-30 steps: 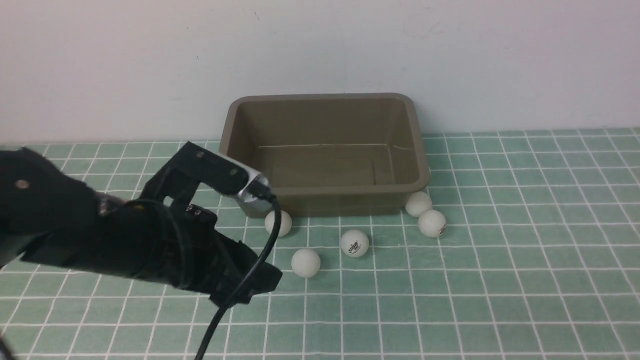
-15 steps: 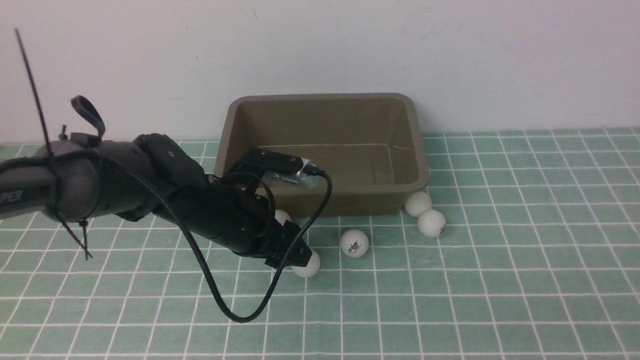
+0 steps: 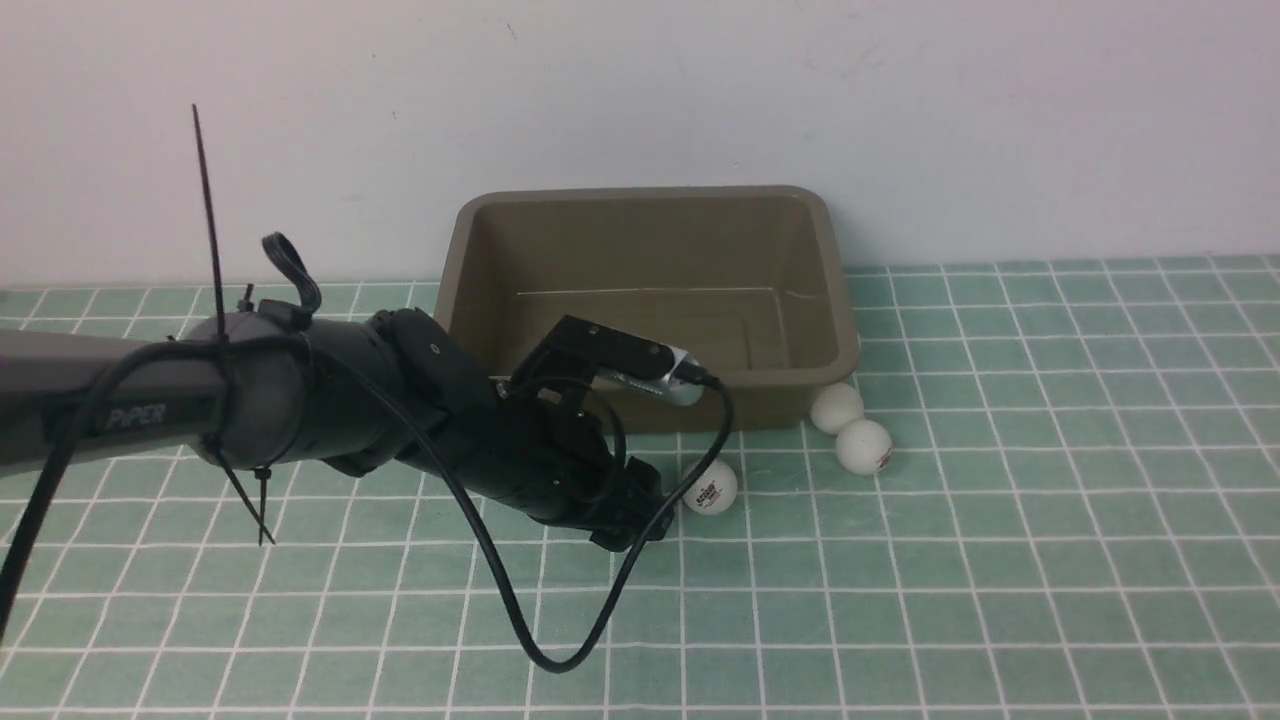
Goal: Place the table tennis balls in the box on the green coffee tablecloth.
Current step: 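Reach for and grasp a ping pong ball on the table beside the basket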
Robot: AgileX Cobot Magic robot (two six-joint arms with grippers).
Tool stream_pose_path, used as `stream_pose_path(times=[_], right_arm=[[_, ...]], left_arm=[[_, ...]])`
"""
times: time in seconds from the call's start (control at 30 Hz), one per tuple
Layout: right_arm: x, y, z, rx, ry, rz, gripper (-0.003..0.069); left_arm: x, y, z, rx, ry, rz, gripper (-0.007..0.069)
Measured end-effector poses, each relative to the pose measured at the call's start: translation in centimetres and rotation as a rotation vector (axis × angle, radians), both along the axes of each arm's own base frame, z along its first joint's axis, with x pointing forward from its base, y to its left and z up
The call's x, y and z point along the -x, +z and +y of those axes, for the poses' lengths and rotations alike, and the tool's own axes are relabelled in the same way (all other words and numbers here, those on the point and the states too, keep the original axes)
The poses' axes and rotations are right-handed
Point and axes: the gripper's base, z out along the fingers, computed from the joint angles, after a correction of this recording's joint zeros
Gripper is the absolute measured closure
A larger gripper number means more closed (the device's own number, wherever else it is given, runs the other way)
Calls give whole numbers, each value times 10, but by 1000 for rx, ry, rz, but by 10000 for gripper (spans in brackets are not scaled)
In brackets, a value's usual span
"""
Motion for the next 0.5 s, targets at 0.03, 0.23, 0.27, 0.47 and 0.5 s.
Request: stream_pose_path(times=[0.03,0.23,0.27,0.47,0.5], right_arm=[[0,0,0,0,0,0,113],[0,0,0,1,0,0,113],[0,0,0,2,1,-1,113],[0,0,0,5,2,-2,113],[0,0,0,6,2,-2,113]], left_arm=[[0,-2,0,-2,0,4,174],[0,-5,0,-8,-6,7,228],[0,-5,0,-7,-6,8,260],[7,11,-1,-2,-76,8,293],[8,15,-1,-1,-85,0,293]])
